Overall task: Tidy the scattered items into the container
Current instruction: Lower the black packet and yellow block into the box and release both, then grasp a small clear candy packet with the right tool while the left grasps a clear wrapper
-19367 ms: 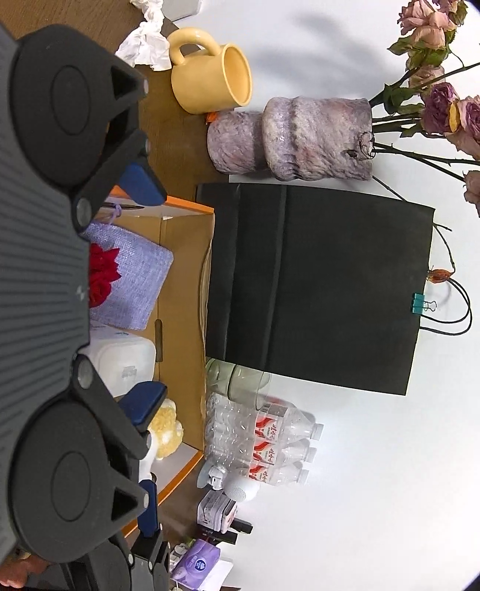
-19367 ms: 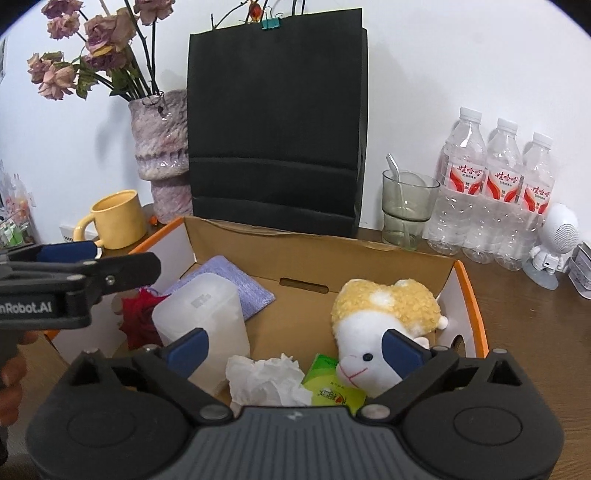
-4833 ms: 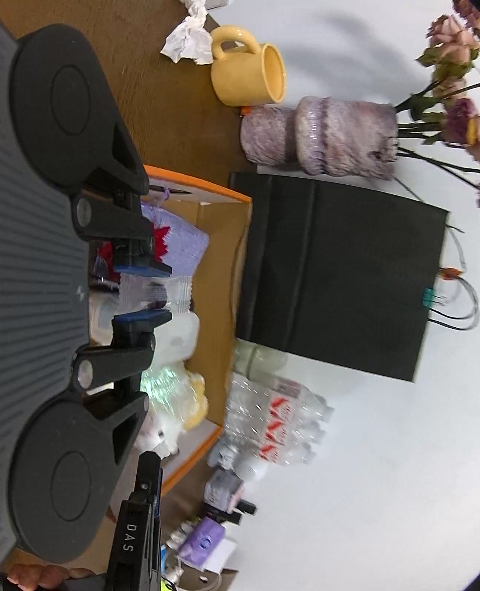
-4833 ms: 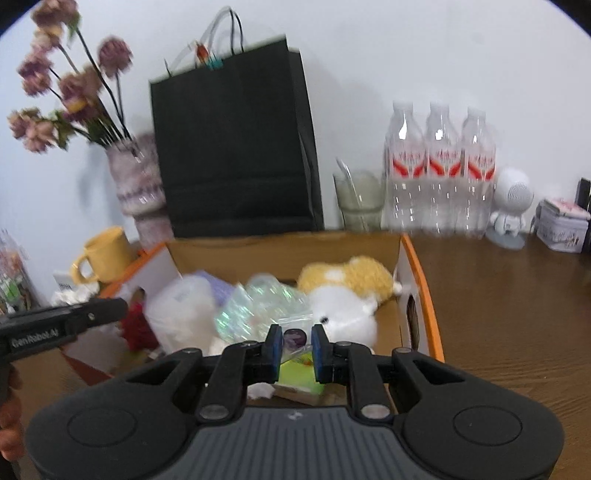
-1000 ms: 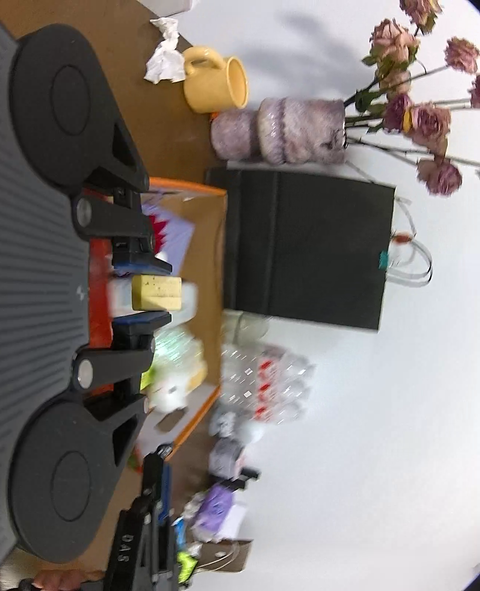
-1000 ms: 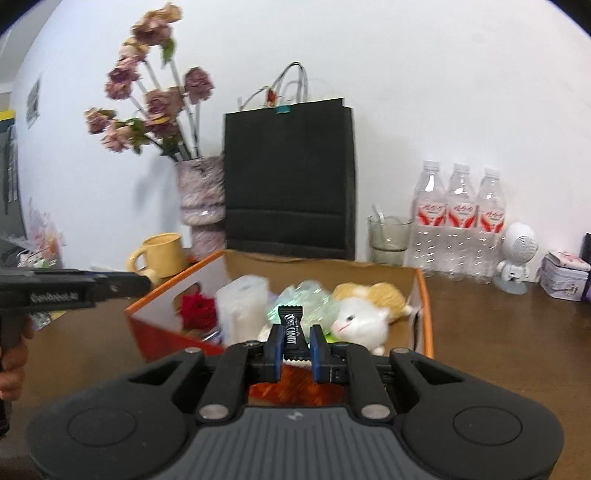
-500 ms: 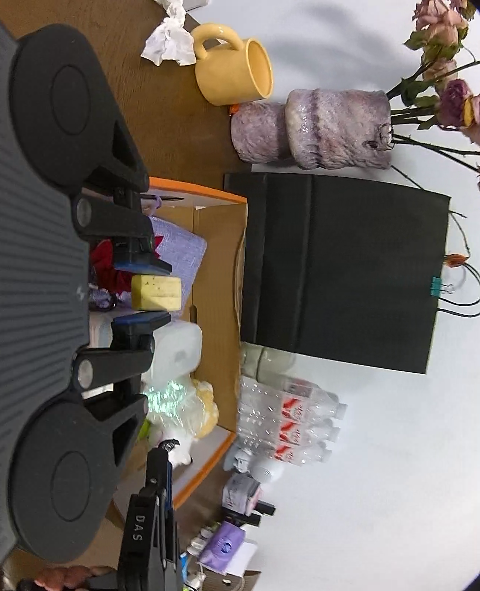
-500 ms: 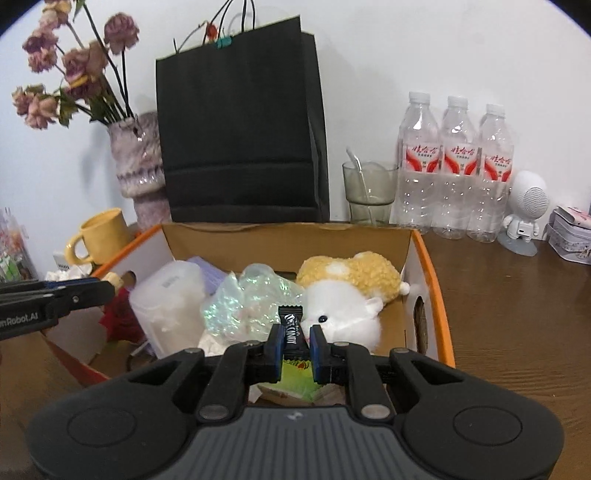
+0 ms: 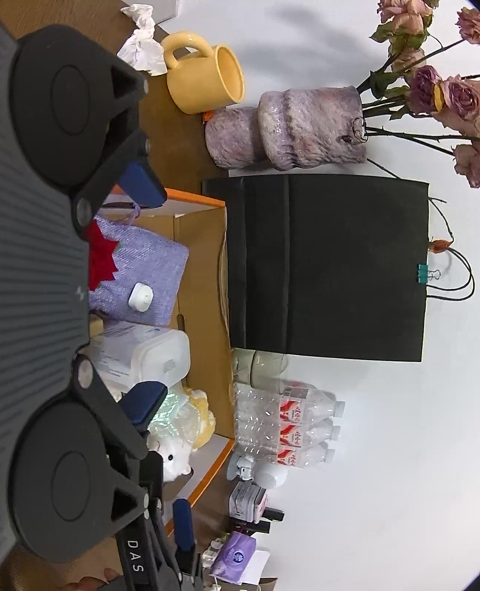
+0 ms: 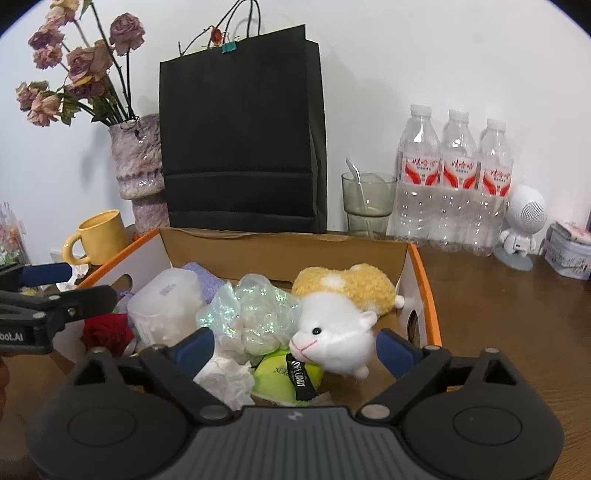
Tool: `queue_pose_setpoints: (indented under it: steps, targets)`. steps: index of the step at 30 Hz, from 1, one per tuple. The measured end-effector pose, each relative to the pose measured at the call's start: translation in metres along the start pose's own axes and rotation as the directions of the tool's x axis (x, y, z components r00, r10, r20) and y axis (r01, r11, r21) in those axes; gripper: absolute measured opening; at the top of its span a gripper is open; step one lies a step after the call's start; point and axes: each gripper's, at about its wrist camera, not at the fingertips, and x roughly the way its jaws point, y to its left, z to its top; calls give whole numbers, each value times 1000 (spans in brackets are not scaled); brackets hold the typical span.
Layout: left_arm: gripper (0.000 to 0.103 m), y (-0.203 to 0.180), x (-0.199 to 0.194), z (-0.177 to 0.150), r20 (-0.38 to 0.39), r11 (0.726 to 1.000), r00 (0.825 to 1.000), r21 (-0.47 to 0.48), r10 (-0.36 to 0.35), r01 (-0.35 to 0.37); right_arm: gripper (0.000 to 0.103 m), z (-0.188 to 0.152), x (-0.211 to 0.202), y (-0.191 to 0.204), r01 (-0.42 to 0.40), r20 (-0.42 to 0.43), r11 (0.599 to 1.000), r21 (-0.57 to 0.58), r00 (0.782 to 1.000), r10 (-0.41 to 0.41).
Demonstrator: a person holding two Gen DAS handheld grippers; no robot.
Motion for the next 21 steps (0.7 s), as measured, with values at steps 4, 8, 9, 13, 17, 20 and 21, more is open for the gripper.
queue_pose_setpoints:
  steps: [4,8,9,13,17,20,21]
  targets:
    - [103,-1,2,-1,-13,1000,1000,1,7,-7,100,0,-1,4,13,-6,1000,-17,1000,-13]
    - [103,-1,0,-1,-9,1000,1000,-2,11,-11,101,1,-3,4,20,-8,1000,-17,1000,-20]
    - [103,-1,0,-1,-7,1000,1000,-4,11,-11,101,0,-4,4,20,-8,1000,-16,1000,-20]
    - [103,0,-8,0,6,1000,1000,-30,10,-10,101,0,-12,4,-8,8,1000,-5,1000,8]
    - [103,3,-29,0,44,997,999,-74,-11,15,101,-1,-32,7,-18,52,1000,3,998,18]
    - [103,1,-45,-4,54,998,998,-64,-19,23,101,-7,-50,12,-29,79,1000,-4,996,29]
    - [103,-1,-49,-7,49,998,999,-52,-22,25,101,-10,-55,14,-32,84,999,-11,996,33]
